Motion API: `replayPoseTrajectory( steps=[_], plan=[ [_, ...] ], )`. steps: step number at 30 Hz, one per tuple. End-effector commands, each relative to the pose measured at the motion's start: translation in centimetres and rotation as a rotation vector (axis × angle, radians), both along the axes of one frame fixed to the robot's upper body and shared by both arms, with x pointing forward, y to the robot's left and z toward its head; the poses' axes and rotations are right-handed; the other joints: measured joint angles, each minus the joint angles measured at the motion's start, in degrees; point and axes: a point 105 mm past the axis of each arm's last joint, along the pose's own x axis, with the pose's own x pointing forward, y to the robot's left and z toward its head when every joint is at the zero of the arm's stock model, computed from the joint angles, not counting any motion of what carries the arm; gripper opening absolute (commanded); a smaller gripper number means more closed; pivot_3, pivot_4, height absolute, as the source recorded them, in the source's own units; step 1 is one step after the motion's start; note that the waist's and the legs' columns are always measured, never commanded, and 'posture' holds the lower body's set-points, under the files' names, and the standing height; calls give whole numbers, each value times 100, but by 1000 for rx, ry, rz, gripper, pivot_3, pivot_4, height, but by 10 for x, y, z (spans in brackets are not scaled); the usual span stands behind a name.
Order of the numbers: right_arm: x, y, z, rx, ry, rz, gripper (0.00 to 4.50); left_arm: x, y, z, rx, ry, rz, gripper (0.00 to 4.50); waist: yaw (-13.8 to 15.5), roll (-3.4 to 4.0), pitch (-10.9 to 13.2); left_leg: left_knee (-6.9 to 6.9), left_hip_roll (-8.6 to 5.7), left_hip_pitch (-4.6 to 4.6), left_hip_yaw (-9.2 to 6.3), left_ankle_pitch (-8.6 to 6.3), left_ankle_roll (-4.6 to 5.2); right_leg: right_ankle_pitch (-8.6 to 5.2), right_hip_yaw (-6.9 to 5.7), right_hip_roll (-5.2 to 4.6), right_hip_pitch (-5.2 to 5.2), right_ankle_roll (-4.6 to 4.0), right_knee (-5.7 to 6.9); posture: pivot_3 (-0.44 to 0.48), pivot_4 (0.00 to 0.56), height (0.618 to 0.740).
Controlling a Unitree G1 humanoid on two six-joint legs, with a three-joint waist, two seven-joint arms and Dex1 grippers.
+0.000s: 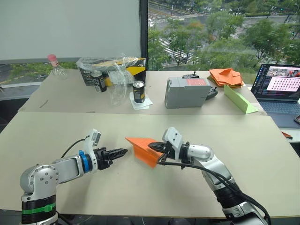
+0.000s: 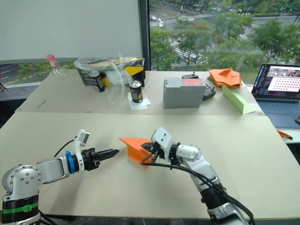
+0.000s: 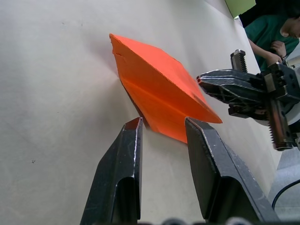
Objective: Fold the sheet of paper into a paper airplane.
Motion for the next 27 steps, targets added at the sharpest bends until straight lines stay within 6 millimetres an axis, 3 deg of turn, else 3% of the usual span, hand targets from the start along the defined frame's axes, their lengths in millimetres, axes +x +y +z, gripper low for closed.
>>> replayPoseTrajectory(
  steps=[1,8,27],
  plan=[
    [-5,5,15,17,-51,43,55,0,2,11,-2,-52,5,1518,0,0,0,0,0,0,0,0,0,0,0,0,0,0,0,0,150,740],
    [-8,3,-2,-42,-22,51,55,0,2,11,2,-53,11,1518,0,0,0,0,0,0,0,0,0,0,0,0,0,0,0,0,150,740],
    [-17,6,-23,-118,7,103,55,0,4,12,7,-58,17,1518,-1,0,0,0,0,1,0,0,-1,0,0,0,0,0,1,0,150,740]
  ],
)
